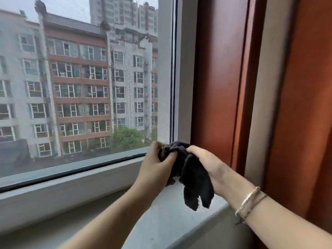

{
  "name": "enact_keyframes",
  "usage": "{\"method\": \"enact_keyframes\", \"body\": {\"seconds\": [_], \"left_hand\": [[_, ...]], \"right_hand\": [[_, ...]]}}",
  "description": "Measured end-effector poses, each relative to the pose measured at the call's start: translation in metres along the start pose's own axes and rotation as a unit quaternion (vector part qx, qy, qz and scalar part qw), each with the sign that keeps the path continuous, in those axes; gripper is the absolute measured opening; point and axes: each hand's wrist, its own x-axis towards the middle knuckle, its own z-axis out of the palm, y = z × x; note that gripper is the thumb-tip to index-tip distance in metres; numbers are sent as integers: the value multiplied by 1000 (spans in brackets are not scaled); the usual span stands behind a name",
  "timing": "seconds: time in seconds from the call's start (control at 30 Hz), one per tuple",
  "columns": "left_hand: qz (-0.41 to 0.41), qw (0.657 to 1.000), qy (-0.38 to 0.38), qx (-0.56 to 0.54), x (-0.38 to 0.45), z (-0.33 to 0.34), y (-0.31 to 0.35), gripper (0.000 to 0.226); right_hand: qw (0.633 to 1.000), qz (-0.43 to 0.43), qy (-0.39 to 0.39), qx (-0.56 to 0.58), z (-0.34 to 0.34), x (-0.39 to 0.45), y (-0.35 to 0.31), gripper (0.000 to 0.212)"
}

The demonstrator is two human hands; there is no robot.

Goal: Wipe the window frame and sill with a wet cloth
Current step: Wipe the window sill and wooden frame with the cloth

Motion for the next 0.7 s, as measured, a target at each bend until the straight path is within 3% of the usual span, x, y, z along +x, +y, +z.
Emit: {"method": "enact_keyframes", "body": {"seconds": [0.33,0.7], "left_hand": [[58,996,-63,-27,78,-4,-33,11],[-64,991,-114,-3,141,13,9,21]], "right_hand": [[999,45,0,-3,-20,84,-10,28],[973,148,133,-117,-21,97,-80,34]]}}
